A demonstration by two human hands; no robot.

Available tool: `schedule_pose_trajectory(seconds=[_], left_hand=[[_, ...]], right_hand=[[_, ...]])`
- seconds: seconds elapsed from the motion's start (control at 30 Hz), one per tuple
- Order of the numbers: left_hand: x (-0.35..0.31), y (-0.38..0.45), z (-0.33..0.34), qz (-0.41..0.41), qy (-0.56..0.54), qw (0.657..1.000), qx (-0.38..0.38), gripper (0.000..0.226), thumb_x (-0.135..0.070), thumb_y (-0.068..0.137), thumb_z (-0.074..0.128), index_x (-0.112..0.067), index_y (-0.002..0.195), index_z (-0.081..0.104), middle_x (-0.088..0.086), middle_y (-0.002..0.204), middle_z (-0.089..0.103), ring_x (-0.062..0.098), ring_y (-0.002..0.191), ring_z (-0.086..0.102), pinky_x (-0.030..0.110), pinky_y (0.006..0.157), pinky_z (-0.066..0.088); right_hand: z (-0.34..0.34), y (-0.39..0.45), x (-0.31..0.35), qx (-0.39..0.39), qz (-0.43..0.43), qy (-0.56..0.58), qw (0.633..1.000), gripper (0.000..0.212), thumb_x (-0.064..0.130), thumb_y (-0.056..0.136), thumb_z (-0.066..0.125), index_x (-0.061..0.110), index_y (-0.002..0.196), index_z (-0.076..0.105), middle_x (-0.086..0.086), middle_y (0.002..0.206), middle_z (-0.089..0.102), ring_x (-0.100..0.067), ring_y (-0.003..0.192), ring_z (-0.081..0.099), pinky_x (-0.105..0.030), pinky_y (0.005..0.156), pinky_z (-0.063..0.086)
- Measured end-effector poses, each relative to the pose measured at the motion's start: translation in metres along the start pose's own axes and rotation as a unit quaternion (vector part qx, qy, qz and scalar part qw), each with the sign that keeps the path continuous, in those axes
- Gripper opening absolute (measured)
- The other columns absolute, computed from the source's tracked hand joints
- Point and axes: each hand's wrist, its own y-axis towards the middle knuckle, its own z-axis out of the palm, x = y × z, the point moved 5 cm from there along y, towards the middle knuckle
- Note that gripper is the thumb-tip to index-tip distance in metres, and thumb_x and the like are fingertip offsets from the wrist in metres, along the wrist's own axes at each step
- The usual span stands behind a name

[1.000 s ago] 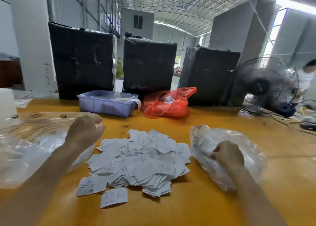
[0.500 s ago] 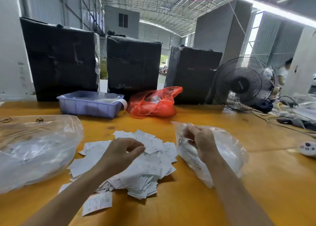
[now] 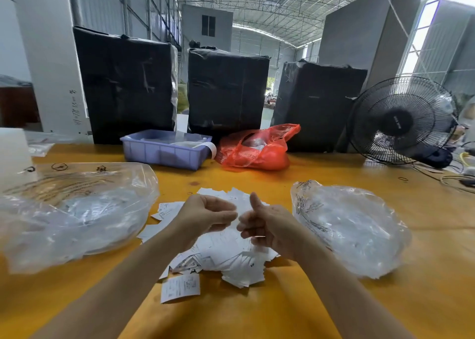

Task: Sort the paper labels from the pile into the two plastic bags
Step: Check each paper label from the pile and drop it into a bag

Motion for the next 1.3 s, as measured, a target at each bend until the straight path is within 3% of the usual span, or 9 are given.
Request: schedule_pose_trajectory(seconds=[0.1,0.27,0.4,0.53,0.63,0.87,1.03,1.17,1.3], left_hand=[[0.003,0.002,-0.005,0.004,0.028,0.999,-0.023,0.006,-0.008,0.078,0.075,-0.005,0.082,0.073,0.008,0.072,0.073,0.011,0.063,0.067,0.019,0.059,0.054],[0.005,0.002,-0.005,-0.008,0.035,0.999,0.014,0.017,-0.019,0.079,0.074,-0.003,0.084,0.074,0.012,0.078,0.074,0.013,0.066,0.068,0.021,0.061,0.055],[0.004,-0.002,0.001,-0.025,0.037,0.997,0.060,0.034,-0.032,0.065,0.076,-0.005,0.086,0.075,0.008,0.073,0.072,0.010,0.060,0.064,0.019,0.058,0.052],[0.003,0.001,-0.004,-0.012,0.019,1.000,0.008,0.020,-0.022,0.070,0.076,-0.005,0.080,0.074,0.006,0.067,0.071,0.009,0.058,0.063,0.019,0.059,0.054],[0.004,0.006,-0.018,-0.006,-0.001,0.998,-0.062,0.010,-0.017,0.075,0.075,-0.007,0.076,0.073,0.004,0.065,0.072,0.009,0.055,0.063,0.017,0.057,0.054],[0.011,0.011,-0.034,-0.029,-0.038,0.991,-0.122,0.015,-0.018,0.075,0.075,-0.006,0.084,0.072,0.003,0.072,0.074,0.012,0.064,0.065,0.016,0.053,0.049],[0.012,0.011,-0.031,-0.027,-0.042,0.993,-0.109,0.016,-0.018,0.069,0.079,-0.009,0.079,0.071,0.002,0.071,0.074,0.015,0.071,0.067,0.025,0.068,0.051],[0.011,0.013,-0.031,-0.021,-0.034,0.993,-0.107,0.027,-0.022,0.061,0.080,-0.007,0.080,0.070,0.001,0.069,0.074,0.011,0.065,0.067,0.020,0.062,0.050],[0.014,0.015,-0.033,-0.024,-0.032,0.993,-0.110,0.023,-0.019,0.065,0.081,-0.005,0.079,0.069,0.001,0.069,0.074,0.008,0.060,0.067,0.019,0.058,0.050]], right_hand=[[0.000,-0.001,0.001,0.026,-0.021,-0.043,0.999,0.050,0.058,0.067,0.067,0.012,0.086,0.070,-0.003,0.084,0.073,-0.013,0.071,0.067,-0.021,0.058,0.046],[-0.002,0.002,0.002,0.016,-0.082,-0.064,0.994,0.007,0.023,0.081,0.072,0.016,0.080,0.074,-0.002,0.077,0.073,-0.009,0.067,0.065,-0.021,0.062,0.046],[0.000,0.002,0.004,0.015,-0.107,-0.104,0.989,0.013,0.021,0.080,0.073,0.014,0.070,0.071,-0.002,0.065,0.069,-0.008,0.058,0.060,-0.019,0.056,0.046],[0.001,0.003,0.006,-0.022,-0.149,-0.153,0.977,0.016,0.025,0.084,0.070,0.011,0.075,0.069,0.000,0.067,0.070,-0.008,0.059,0.062,-0.021,0.056,0.047],[0.005,0.004,0.006,-0.028,-0.197,-0.264,0.944,0.010,0.021,0.080,0.075,0.012,0.082,0.071,0.004,0.073,0.069,-0.005,0.063,0.061,-0.024,0.062,0.051],[0.041,0.001,-0.010,0.058,-0.253,-0.533,0.806,0.051,0.048,0.066,0.079,0.020,0.107,0.069,0.003,0.107,0.063,-0.011,0.098,0.050,-0.023,0.079,0.040],[0.039,-0.004,-0.006,0.058,-0.241,-0.479,0.842,0.035,0.036,0.077,0.075,0.014,0.104,0.072,-0.001,0.101,0.066,-0.011,0.090,0.058,-0.021,0.077,0.045],[0.044,-0.005,-0.007,0.055,-0.246,-0.499,0.829,0.023,0.035,0.077,0.074,0.020,0.094,0.075,0.002,0.101,0.065,-0.010,0.091,0.059,-0.030,0.082,0.049],[0.043,0.001,-0.015,0.044,-0.203,-0.543,0.814,0.053,0.057,0.074,0.069,0.023,0.115,0.064,0.003,0.116,0.052,-0.012,0.104,0.050,-0.033,0.092,0.044]])
